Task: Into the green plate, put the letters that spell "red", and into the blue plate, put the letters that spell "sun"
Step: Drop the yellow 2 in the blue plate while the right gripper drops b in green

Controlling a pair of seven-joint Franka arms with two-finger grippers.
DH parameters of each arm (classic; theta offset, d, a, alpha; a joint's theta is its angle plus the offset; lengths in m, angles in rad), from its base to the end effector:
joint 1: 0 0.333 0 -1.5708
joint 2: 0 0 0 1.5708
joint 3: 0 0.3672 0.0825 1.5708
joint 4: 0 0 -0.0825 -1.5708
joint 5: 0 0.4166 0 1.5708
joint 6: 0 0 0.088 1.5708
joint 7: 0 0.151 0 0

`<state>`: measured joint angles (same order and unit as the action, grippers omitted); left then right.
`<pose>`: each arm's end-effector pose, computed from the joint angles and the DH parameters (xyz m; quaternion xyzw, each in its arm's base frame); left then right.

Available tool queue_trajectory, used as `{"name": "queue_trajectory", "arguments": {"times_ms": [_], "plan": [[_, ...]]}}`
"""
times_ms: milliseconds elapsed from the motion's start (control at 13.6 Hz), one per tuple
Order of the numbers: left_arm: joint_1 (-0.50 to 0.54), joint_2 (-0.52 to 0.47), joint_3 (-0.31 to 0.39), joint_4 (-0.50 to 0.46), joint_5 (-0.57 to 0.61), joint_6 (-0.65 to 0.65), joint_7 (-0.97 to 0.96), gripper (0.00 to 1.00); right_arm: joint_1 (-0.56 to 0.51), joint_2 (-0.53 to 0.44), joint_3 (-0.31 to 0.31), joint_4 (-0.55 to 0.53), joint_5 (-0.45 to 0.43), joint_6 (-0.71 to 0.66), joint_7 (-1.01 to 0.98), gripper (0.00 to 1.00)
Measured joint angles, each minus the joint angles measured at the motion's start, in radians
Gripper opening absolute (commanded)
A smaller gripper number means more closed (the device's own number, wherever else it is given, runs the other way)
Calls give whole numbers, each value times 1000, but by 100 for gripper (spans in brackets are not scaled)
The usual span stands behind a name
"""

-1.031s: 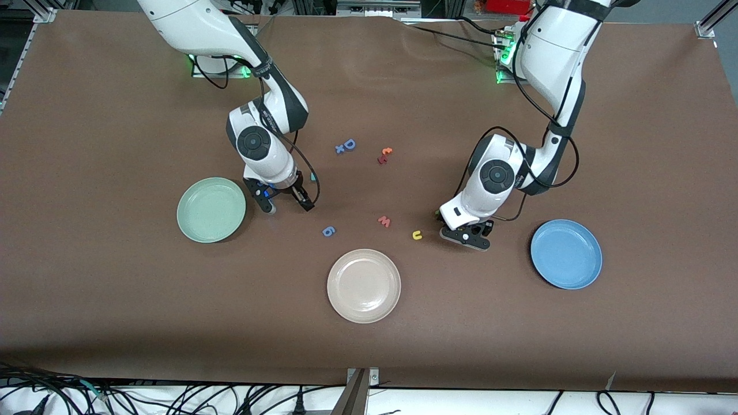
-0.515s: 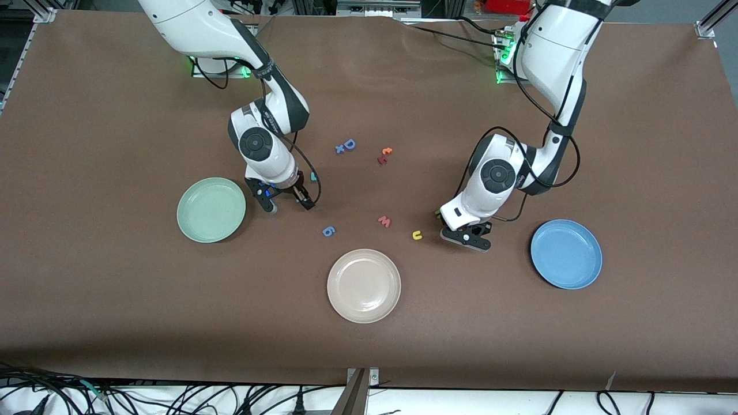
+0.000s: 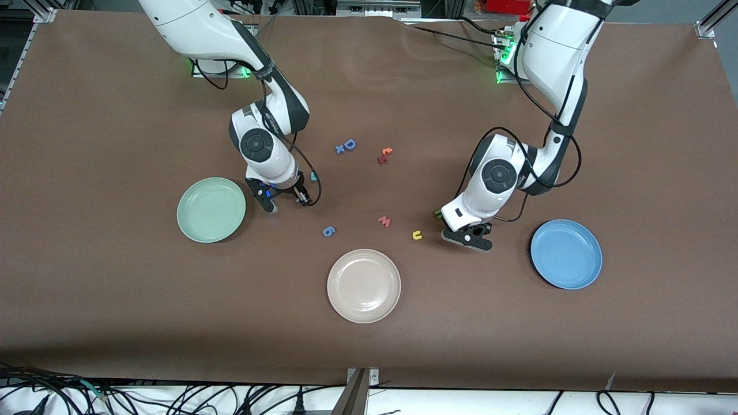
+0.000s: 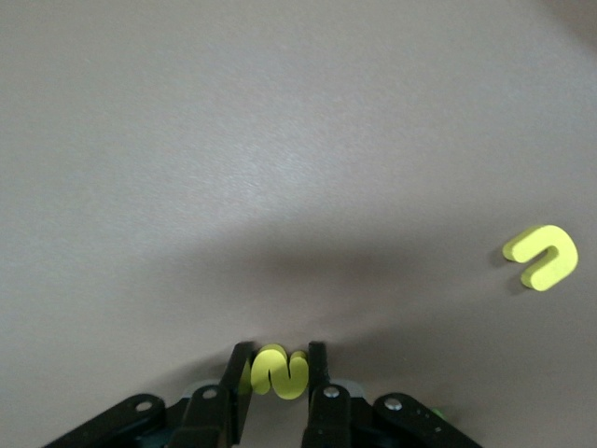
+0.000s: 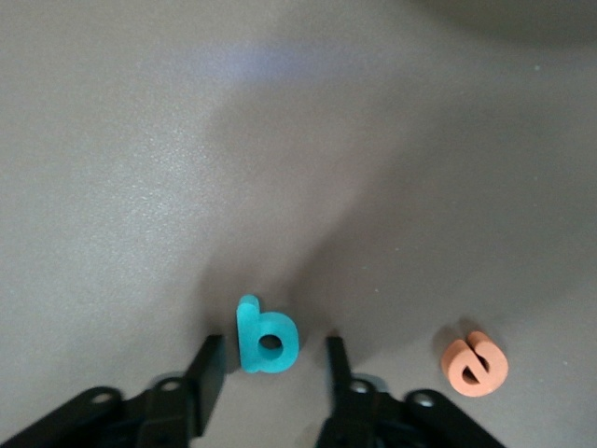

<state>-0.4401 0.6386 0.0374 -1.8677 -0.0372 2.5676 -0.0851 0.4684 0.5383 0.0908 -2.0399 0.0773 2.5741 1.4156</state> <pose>0.6397 -0.2739 0.1472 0.9887 -0.1469 0.0302 0.0070 0.5413 0.3399 0.1479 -0.8920 0.4500 0.0376 0.0229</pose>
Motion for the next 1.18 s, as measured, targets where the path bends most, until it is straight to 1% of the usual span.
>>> {"name": "queue_trajectory", "arguments": {"times_ms": [74,295,368,515,663,810,957,1031,1178], "plan": [[8,-5,3,21,0,-47,7,0,0,0,0,1,0,4,0,6],[44,-42,6,116,1,-242,59,0,0,-1,0,1,0,5,1,6],[59,-57,7,132,2,-277,89,0,0,-3,0,3,0,4,1,6],[97,-80,9,139,2,-307,182,0,-2,-20,-3,12,0,-20,0,6],[152,-85,11,139,2,-316,302,0,-6,-71,-24,34,0,-131,-29,6],[218,-85,13,138,2,-319,421,0,-9,-152,-77,46,0,-295,-124,6],[276,-85,14,139,2,-321,524,0,-13,-220,-141,44,0,-409,-245,6],[301,-85,14,141,2,-321,579,0,-16,-242,-179,36,0,-435,-319,6],[342,-85,15,146,2,-321,683,0,-22,-250,-247,21,7,-440,-450,6]]}}
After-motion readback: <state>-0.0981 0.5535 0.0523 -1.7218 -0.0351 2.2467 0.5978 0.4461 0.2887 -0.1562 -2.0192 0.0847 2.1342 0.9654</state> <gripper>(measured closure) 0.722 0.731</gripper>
